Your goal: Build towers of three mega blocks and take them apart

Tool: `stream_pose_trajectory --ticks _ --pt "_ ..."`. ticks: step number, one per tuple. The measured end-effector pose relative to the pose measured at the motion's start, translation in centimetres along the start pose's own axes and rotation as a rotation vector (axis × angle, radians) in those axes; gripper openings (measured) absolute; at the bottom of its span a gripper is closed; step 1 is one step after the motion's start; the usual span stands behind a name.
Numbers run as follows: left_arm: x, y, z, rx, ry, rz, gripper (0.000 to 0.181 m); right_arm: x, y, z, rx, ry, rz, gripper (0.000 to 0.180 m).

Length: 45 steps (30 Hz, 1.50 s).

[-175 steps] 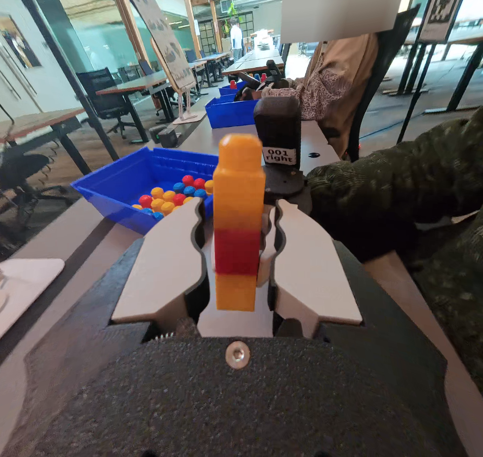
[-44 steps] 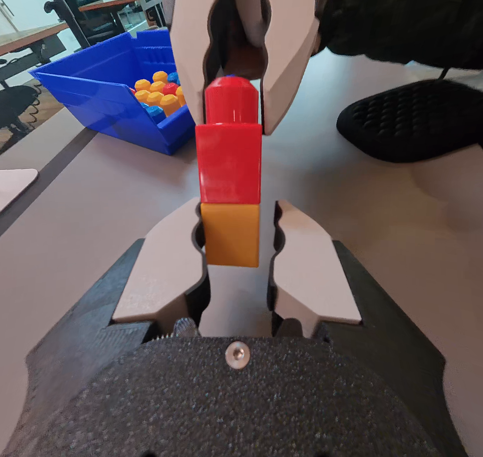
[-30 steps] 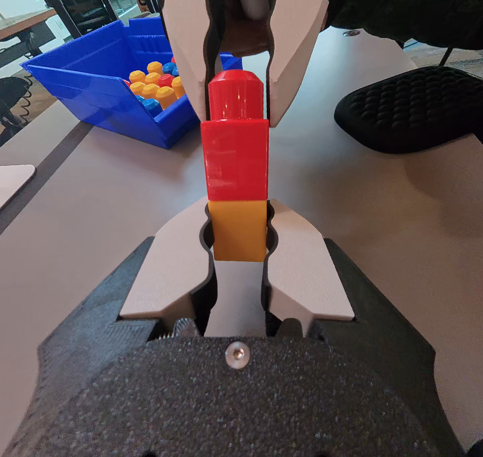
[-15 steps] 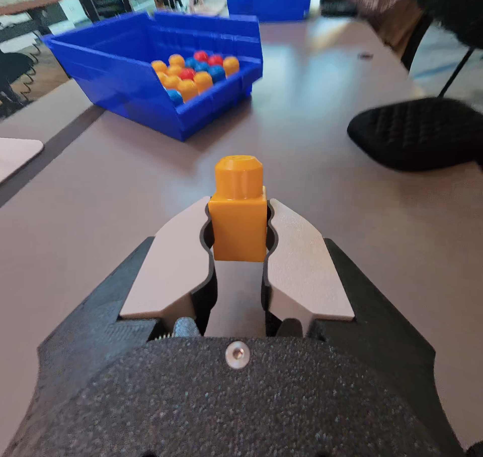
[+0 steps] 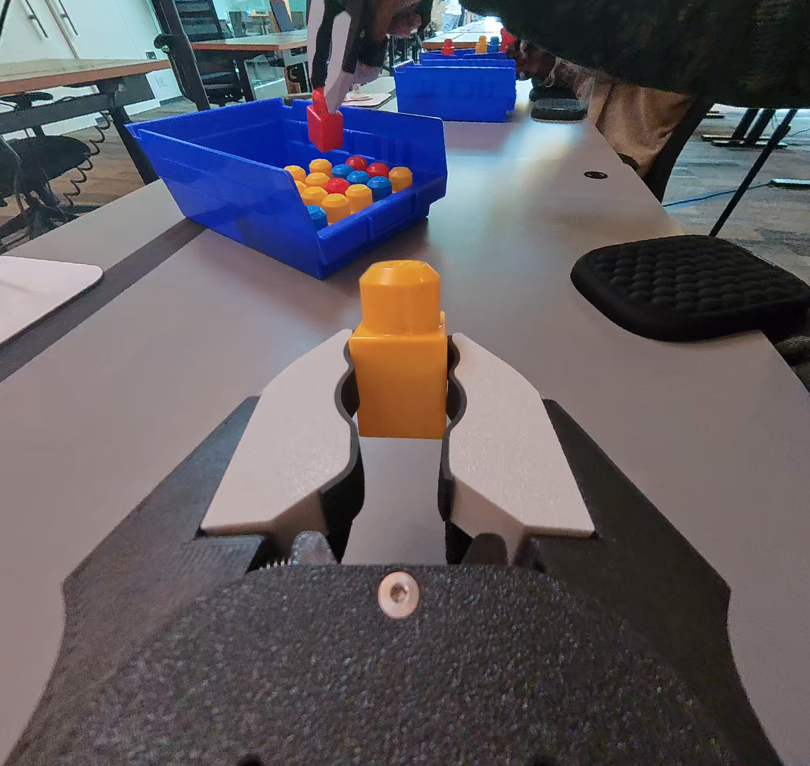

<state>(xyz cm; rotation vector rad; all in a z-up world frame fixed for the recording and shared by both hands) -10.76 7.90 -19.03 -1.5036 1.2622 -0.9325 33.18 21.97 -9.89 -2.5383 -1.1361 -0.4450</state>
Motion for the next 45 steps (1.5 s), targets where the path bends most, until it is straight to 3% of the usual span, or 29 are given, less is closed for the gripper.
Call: stream_pose_trajectory --ticks 7,17,24,29,32,38,45 --pt "0.0 0.2 0.1 -0.01 0.014 -0.006 0.037 -0.9 -0.2 3.5 -0.124 -0.129 -0.067 0.029" --pt "-0.1 0.5 0.2 -0.019 0.023 -0.019 0.037 -1.4 -0.3 5.7 -0.048 -0.283 -0.072 0.029" --pt "0.0 0.6 0.3 -0.022 0.028 -0.02 0.037 -1.2 -0.4 4.7 -0.008 -0.279 -0.045 0.03" --pt "0.0 0.7 0.5 -0.026 0.029 -0.017 0.037 -2.1 -2.8 0.0 0.206 -0.245 -0.064 0.038" --pt "0.1 0.7 0.5 -0.026 0.025 -0.01 0.037 -5.9 -5.5 -3.6 0.387 -0.294 -0.158 0.044" --pt "0.4 0.5 0.7 -0.036 0.014 0.017 0.037 -18.6 -9.1 -8.0 0.677 -0.479 -0.416 0.044" --pt "0.8 0.5 0.9 -0.044 0.025 0.037 0.037 -27.7 -11.5 -7.8 0.735 -0.605 -0.539 0.044"
Point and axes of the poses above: each gripper's, where its closed fingertips meet, z out along the fingers, y out of its underside, x = y × z across the jaws, the point moved 10 cm from there along -z, back along the fingers, and after that the axes turned 4 degrees about -x, right-handed, at the moved point
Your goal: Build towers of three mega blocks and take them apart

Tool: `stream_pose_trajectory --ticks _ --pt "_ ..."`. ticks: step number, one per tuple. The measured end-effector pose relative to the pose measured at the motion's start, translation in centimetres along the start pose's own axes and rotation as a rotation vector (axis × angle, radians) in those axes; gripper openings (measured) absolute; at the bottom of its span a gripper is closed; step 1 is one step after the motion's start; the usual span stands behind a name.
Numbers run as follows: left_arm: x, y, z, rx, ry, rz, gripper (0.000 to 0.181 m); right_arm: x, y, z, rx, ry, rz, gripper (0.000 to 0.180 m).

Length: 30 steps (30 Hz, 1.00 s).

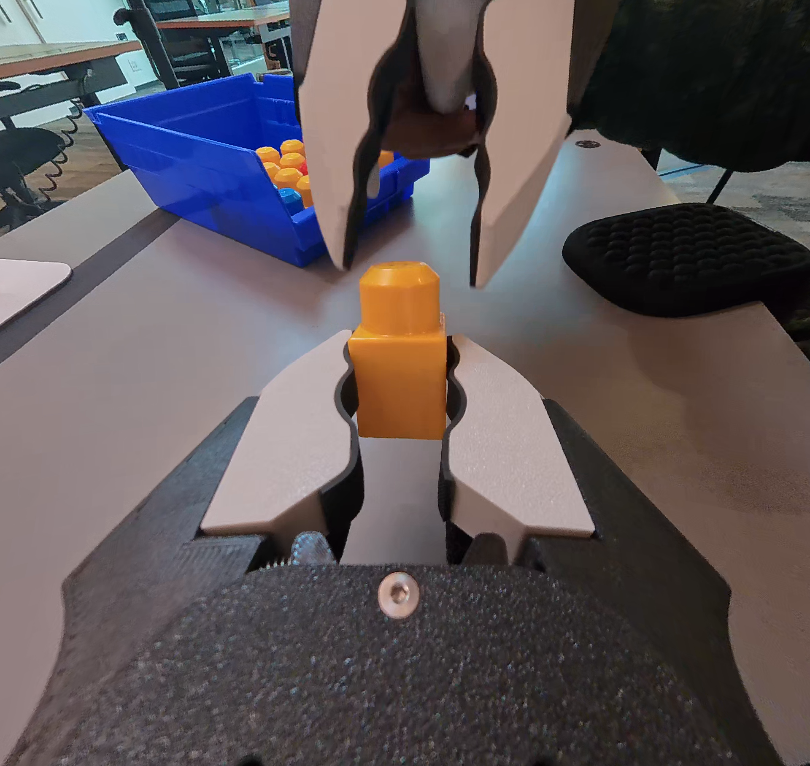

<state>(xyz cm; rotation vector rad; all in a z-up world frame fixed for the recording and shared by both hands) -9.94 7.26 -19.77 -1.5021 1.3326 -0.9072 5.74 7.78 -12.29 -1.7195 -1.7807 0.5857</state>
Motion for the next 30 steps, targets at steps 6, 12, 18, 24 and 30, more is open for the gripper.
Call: stream_pose_trajectory --ticks 6,12,18,24,30 --pt "0.1 0.0 0.1 0.009 0.003 0.024 0.036 -0.1 -0.8 1.2 -0.026 -0.02 -0.032 0.029" --pt "-2.2 0.4 -1.5 0.047 -0.187 -0.044 0.012 4.2 -1.8 -6.5 0.03 0.22 -0.007 0.029" --pt "-3.0 0.2 -2.5 0.082 -0.359 -0.05 0.0 14.1 2.8 -16.2 -0.124 0.753 0.289 0.029" --pt "-3.3 0.2 -2.7 0.092 -0.413 -0.066 0.0 20.4 12.3 -16.3 -0.404 0.789 0.536 0.029" --pt "-3.4 0.5 -2.5 0.085 -0.398 -0.07 0.0 21.9 17.0 -11.4 -0.461 0.572 0.55 0.029"
Point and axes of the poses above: each gripper's, where its closed fingertips meet, z out along the fingers, y out of its underside, x = y × z across the jaws, the point moved 10 cm from there along -z, back along the fingers, and after that the axes turned 4 degrees about -x, right-handed, at the moved point
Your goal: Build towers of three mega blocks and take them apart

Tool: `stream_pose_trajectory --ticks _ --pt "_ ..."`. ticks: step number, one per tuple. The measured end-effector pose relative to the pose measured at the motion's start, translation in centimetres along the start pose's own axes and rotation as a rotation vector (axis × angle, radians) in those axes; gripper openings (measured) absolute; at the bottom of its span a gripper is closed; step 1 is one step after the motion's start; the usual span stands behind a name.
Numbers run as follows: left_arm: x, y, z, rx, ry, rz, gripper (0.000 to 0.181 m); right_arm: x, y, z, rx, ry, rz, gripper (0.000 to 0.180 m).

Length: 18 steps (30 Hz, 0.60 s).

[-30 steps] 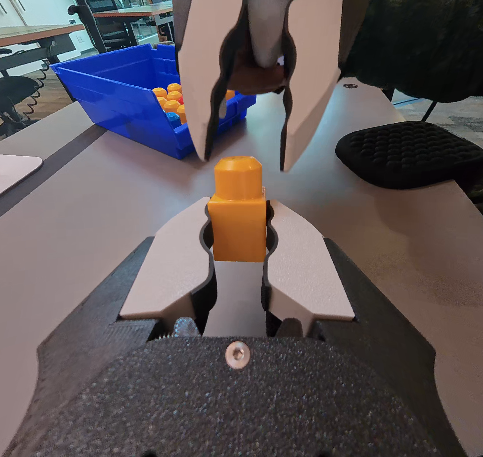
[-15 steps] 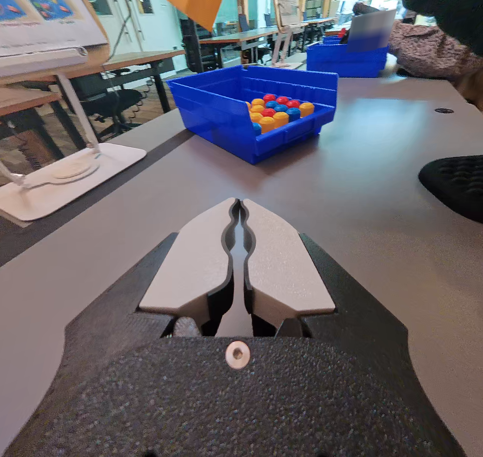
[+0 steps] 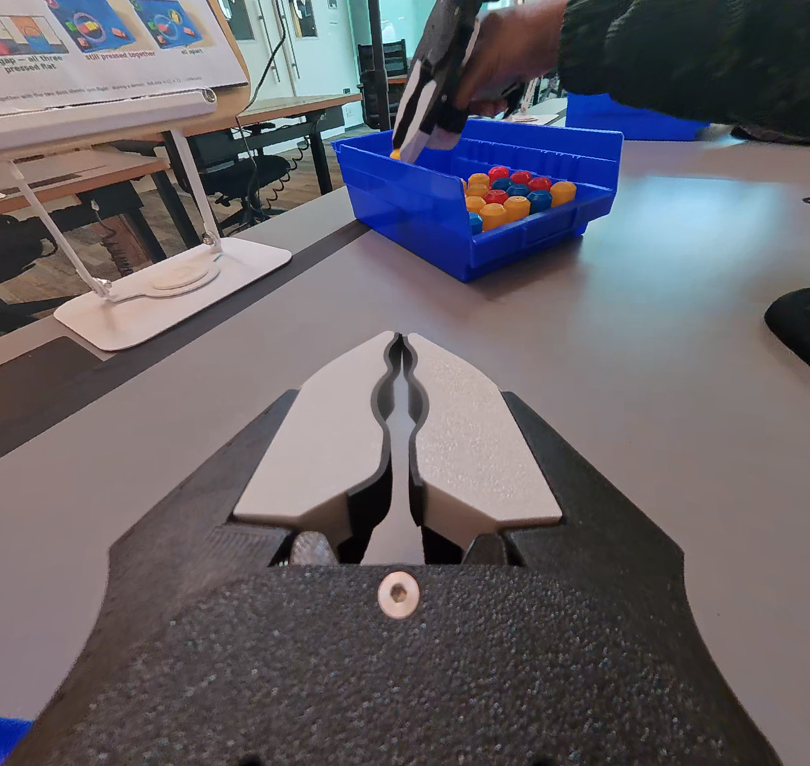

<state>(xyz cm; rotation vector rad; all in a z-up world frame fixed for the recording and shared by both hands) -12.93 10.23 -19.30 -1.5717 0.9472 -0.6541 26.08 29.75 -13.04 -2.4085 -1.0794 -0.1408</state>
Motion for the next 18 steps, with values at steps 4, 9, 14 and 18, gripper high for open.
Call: stream_pose_trajectory --ticks 4,9,14,18 --pt "0.0 0.2 0.2 -0.006 0.016 -0.006 0.0 -0.5 -0.2 2.0 -0.02 -0.109 -0.06 0.029" --pt "0.0 0.4 0.4 -0.017 0.031 -0.01 0.0 -0.7 -0.5 3.3 -0.038 -0.203 -0.096 0.029" --pt "0.0 0.5 0.4 -0.021 0.039 -0.013 0.0 -0.4 -0.1 3.2 0.004 -0.226 -0.051 0.029" --pt "0.0 0.5 0.4 -0.023 0.042 -0.014 0.0 -0.6 -0.3 0.3 0.156 -0.158 -0.018 0.033"
Point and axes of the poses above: each gripper's, where its closed fingertips meet, z out along the fingers, y out of its underside, x = y × z across the jaws, the point moved 10 cm from there along -z, back along the fingers, and after that the axes turned 4 degrees about -x, right-handed, at the moved point
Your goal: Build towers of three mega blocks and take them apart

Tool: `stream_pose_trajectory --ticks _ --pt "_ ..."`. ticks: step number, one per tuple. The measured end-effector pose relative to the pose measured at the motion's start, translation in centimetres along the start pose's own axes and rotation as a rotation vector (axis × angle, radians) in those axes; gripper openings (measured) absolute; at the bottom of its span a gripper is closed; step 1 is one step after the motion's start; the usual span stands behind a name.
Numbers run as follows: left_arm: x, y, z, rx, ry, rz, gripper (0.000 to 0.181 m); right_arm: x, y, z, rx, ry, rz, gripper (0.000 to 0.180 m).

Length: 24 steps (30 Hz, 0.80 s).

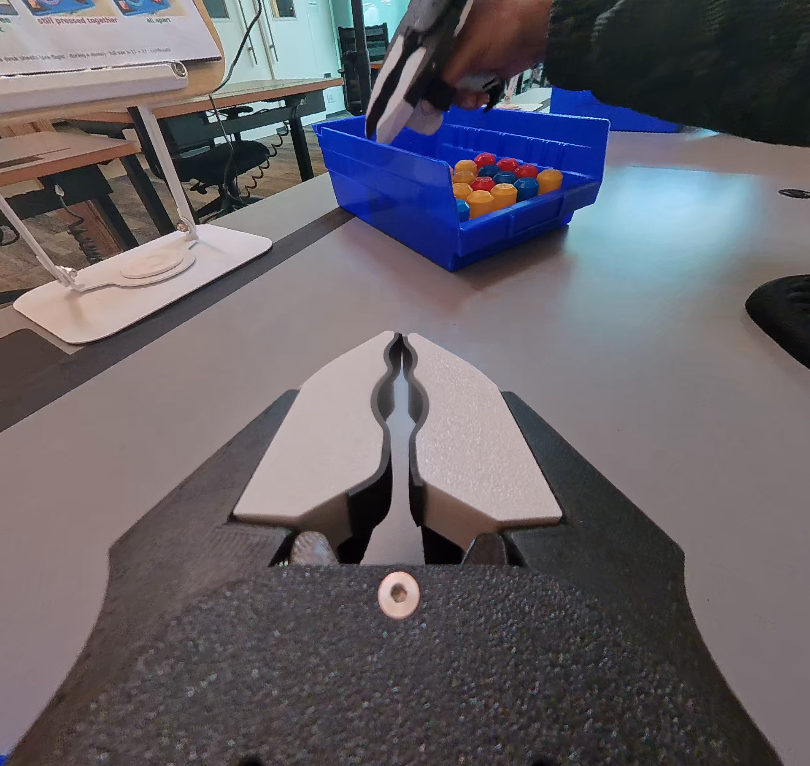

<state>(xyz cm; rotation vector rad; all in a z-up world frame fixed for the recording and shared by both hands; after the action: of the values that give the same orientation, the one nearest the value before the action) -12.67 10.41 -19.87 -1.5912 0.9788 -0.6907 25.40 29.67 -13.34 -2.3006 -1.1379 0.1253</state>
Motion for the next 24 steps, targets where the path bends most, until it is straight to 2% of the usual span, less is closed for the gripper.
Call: stream_pose_trajectory --ticks 4,8,12,13,14,15,17,20,22,24 --pt "0.2 -0.2 0.0 0.006 -0.001 0.006 0.0 -3.6 -1.7 -5.1 0.315 0.071 0.04 0.033" --pt "0.1 -0.8 -0.4 0.027 -0.019 0.006 0.0 -11.2 -2.5 -9.7 0.662 0.087 0.135 0.034" --pt "-0.2 -2.6 -1.9 0.061 -0.045 0.026 0.0 -19.5 -1.7 -11.2 0.83 0.023 0.17 0.031" --pt "-0.5 -3.6 -2.8 0.071 -0.072 0.055 0.0 -21.2 -1.3 -11.1 0.842 0.012 0.17 0.027" --pt "-0.8 -4.8 -3.9 0.063 -0.099 0.089 0.0 -22.6 -0.9 -10.8 0.844 0.015 0.167 0.015" --pt "-1.3 -6.0 -5.3 0.035 -0.132 0.13 0.0 -23.8 -0.4 -10.5 0.851 0.01 0.163 0.003" --pt "-2.7 -8.2 -8.5 -0.027 -0.244 0.208 0.0 -25.1 0.6 -9.6 0.851 -0.017 0.164 0.0" --pt "-5.5 -9.9 -12.9 -0.215 -0.232 0.232 0.002 -25.1 1.8 -8.0 0.833 -0.046 0.194 0.0" --pt "-8.0 -9.8 -15.4 -0.386 -0.259 0.342 0.008 -24.8 2.1 -7.7 0.843 -0.1 0.219 0.0" --pt "-10.7 -8.4 -17.1 -0.644 -0.222 0.426 0.015 -24.5 2.2 -7.7 0.858 -0.116 0.221 0.001"
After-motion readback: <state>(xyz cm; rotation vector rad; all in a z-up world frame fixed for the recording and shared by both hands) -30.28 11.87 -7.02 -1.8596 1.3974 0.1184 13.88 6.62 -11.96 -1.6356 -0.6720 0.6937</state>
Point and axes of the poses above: each gripper's, where its closed fingertips meet, z out along the fingers, y out of its underside, x = y × z across the jaws, the point moved 10 cm from there along -z, back along the fingers, and after that the axes turned 4 degrees about -x, right-handed, at the moved point
